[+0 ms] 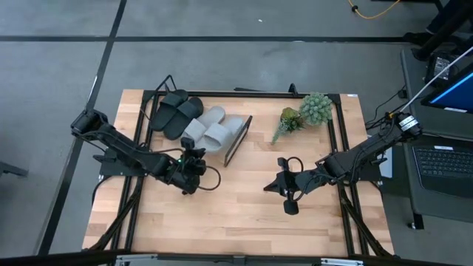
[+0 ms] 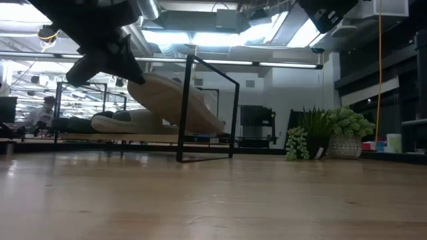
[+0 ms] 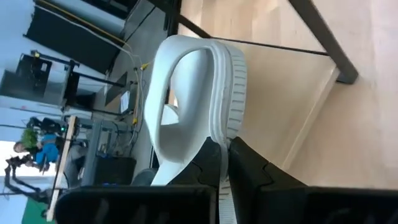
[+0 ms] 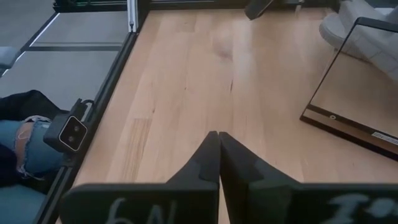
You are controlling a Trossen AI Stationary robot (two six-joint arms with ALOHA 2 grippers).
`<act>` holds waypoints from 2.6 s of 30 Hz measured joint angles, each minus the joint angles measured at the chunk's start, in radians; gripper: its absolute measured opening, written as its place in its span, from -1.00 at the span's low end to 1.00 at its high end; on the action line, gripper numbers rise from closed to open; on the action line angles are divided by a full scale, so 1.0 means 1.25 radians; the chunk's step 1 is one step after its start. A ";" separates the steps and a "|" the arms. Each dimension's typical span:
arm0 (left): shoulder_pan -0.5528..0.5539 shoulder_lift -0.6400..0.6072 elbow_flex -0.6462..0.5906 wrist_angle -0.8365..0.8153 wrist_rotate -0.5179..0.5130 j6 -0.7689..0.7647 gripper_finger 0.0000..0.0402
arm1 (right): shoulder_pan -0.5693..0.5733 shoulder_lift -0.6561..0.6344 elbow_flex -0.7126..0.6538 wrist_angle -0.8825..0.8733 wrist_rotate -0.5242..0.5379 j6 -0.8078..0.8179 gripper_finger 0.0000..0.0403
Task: Pick and place slides into the shelf
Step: Put the gray slipper on the shelf
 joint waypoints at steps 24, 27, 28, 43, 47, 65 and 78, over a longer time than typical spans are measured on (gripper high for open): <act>0.057 0.007 0.000 0.003 0.211 -0.042 -0.78 | 0.000 0.000 0.000 -0.001 0.000 0.001 -0.98; 0.064 0.007 0.000 0.004 0.235 -0.042 -0.82 | 0.000 0.000 0.000 -0.001 0.000 0.002 -0.98; 0.068 0.007 0.000 0.006 0.250 -0.042 -0.83 | 0.000 0.000 0.000 -0.001 0.000 0.003 -0.98; 0.103 0.006 0.000 0.009 0.298 -0.042 -0.70 | 0.000 0.000 0.000 -0.001 0.000 0.016 -0.98; 0.118 0.006 0.000 0.010 0.299 -0.042 -0.70 | 0.000 0.000 0.000 -0.004 -0.001 0.024 -0.98; 0.136 0.006 0.000 0.038 0.332 -0.042 -0.70 | 0.000 0.000 0.000 -0.016 -0.001 0.023 -0.98; 0.166 0.036 0.000 0.041 0.344 -0.043 -0.41 | 0.000 0.000 0.000 -0.017 -0.001 0.026 -0.98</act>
